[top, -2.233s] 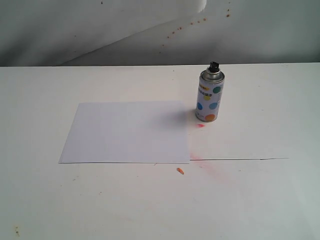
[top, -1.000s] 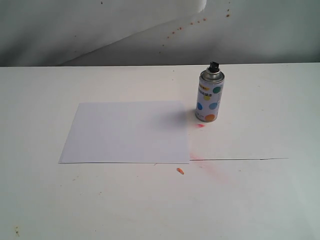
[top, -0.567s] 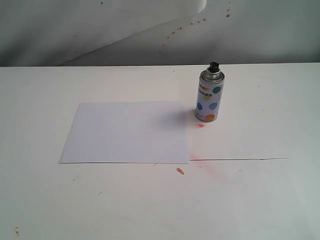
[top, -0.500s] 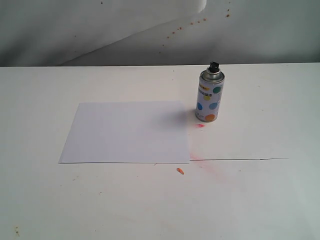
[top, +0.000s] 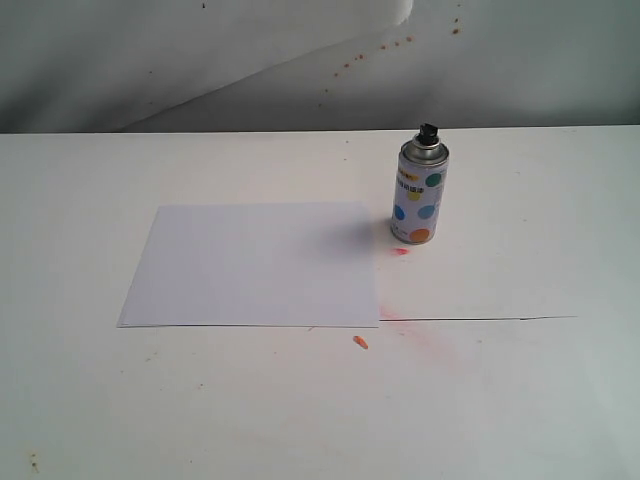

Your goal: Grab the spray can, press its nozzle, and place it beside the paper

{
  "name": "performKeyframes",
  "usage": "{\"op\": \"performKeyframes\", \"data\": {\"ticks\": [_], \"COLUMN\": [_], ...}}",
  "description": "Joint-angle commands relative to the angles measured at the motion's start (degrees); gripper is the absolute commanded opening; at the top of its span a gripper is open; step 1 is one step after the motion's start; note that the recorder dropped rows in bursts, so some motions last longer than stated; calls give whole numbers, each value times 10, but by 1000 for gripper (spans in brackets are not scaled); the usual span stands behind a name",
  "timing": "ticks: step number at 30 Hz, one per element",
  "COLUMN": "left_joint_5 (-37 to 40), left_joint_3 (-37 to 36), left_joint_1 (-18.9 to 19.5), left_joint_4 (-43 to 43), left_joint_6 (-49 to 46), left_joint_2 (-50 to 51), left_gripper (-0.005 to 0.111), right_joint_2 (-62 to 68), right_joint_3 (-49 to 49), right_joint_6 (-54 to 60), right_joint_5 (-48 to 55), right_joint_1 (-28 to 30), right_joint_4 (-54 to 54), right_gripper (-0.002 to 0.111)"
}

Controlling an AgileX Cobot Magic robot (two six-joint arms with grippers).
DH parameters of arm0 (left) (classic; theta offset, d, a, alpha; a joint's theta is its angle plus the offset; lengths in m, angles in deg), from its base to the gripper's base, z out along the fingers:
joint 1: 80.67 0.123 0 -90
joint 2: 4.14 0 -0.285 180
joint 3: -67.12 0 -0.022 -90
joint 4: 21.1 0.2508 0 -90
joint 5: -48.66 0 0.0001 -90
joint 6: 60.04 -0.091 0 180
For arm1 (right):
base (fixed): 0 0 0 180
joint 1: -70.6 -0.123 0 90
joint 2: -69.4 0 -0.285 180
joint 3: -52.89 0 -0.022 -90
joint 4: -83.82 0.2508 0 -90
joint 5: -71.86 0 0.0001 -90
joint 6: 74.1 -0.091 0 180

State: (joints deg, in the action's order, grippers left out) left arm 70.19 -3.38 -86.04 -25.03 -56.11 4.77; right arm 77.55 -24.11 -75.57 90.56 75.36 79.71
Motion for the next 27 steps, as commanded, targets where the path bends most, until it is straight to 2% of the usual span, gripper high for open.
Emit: {"op": "performKeyframes", "data": {"ticks": [1,5,11,16,27], "left_joint_5": [8,4,-5,-6,-7], "left_joint_3": [-38,-67,-67,-67,-67], "left_joint_1": [1,0,-1,-16,-16], "left_joint_4": [15,15,26,46,50], "left_joint_6": [5,10,31,31,28], "left_joint_2": [-11,-11,-11,-11,-11], "left_gripper": [0,0,0,0,0], "right_joint_2": [-2,-2,-2,-2,-2], "right_joint_3": [-2,-2,-2,-2,-2], "right_joint_6": [2,2,2,2,2], "right_joint_5": [0,0,0,0,0], "right_joint_1": [5,5,5,5,5], "right_joint_4": [3,3,3,3,3], "right_gripper": [0,0,0,0,0]}}
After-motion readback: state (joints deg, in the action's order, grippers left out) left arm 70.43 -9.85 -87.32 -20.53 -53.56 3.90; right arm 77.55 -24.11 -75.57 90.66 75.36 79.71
